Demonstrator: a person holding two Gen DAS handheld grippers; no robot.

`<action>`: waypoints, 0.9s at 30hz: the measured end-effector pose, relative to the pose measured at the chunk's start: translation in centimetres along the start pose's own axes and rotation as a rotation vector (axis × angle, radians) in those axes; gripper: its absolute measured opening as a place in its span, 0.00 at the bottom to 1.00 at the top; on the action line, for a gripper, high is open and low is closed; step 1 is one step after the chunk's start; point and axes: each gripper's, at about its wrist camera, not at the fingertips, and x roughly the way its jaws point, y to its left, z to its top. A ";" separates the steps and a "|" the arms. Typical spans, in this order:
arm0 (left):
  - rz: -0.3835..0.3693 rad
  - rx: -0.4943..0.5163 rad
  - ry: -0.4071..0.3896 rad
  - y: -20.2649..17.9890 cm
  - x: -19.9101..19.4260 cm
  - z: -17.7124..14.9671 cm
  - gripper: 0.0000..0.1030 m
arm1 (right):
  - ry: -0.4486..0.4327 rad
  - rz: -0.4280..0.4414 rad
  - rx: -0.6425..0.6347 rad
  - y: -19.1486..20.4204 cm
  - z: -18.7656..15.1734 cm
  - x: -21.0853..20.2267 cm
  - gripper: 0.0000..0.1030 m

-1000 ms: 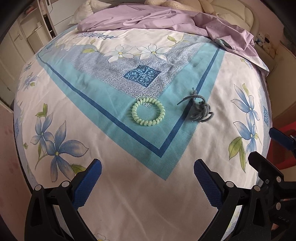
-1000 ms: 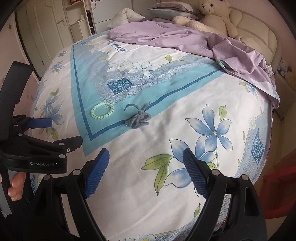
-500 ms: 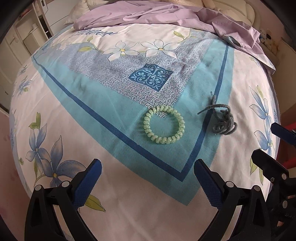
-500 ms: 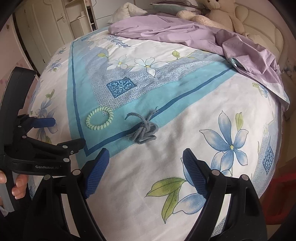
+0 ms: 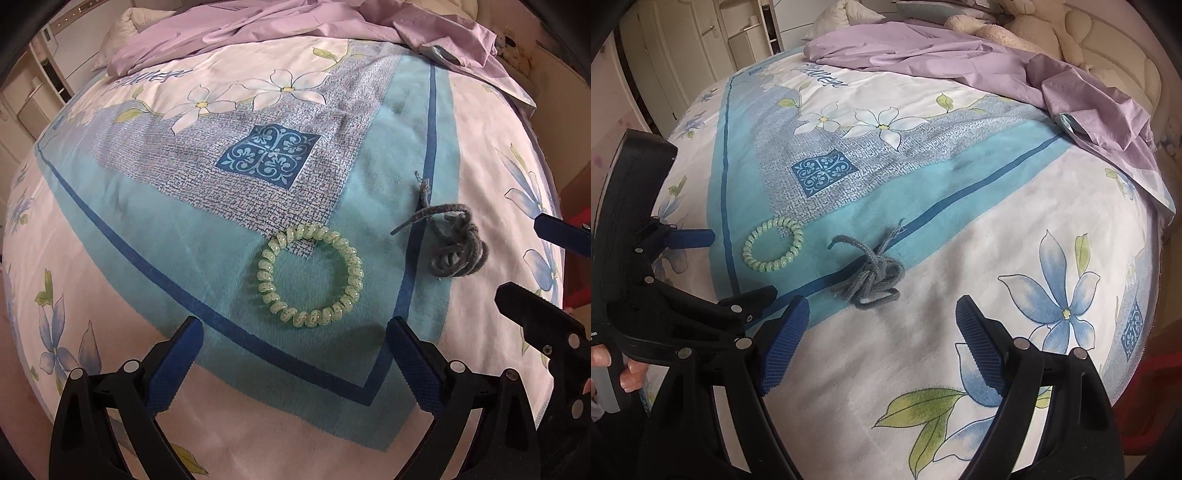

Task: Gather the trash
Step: 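Move both open tools back to the hair ties on the bed, then grasp the green coil hair tie with the left tool while the right tool grasps the grey hair tie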

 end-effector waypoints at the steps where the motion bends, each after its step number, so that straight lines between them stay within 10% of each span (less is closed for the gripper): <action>1: -0.012 -0.008 0.016 0.2 0.5 0.0 0.91 | 0.002 0.000 0.002 0.0 0.0 0.2 0.77; 7: -0.032 0.005 0.033 -0.1 1.1 0.1 0.74 | 0.012 0.004 0.009 -0.4 -0.1 0.9 0.77; 14: -0.039 0.027 0.027 -0.7 -0.2 0.3 0.22 | 0.013 0.010 0.006 -0.3 0.3 1.6 0.77; 23: -0.101 -0.022 0.027 0.0 -1.1 -0.3 0.19 | 0.010 0.017 -0.025 0.4 1.3 2.9 0.74; 27: -0.106 -0.041 0.032 0.2 -1.4 -0.9 0.19 | 0.048 0.030 -0.048 0.8 1.4 4.4 0.39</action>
